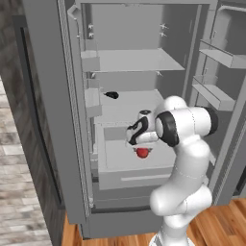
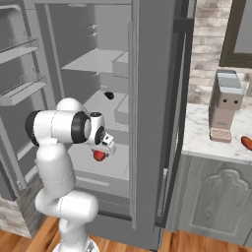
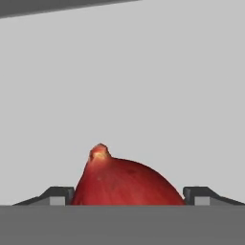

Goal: Place the sweet potato and onion inside the fridge drawer. Close the drawer after placing the vegetables.

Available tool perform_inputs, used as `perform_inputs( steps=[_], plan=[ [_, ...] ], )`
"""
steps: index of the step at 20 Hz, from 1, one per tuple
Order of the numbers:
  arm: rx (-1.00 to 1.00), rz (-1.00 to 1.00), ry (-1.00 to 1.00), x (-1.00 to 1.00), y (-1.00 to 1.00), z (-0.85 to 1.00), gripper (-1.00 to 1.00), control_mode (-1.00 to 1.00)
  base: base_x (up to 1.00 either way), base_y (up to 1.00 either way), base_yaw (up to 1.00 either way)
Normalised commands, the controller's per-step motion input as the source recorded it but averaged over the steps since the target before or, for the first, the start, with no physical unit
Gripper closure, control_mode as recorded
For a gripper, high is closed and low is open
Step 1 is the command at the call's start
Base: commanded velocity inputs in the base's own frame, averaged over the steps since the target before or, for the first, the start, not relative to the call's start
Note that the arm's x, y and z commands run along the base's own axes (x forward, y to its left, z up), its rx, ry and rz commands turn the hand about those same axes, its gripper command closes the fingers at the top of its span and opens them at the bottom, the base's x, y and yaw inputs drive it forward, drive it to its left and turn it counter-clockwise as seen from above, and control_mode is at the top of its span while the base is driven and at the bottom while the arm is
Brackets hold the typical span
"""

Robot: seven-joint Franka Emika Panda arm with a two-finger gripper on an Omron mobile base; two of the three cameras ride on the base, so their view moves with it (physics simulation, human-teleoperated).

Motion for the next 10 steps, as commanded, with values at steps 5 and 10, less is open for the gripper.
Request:
perform_inputs(
  steps=[5, 10],
  plan=[
    [0.0, 0.0, 0.0, 0.0, 0.01, -0.06, -1.0, -1.0, 0.0, 0.0, 0.0],
    [0.0, 0.0, 0.0, -0.03, 0.0, 0.44, -1.0, -1.0, 0.0, 0.0, 0.0]
  ],
)
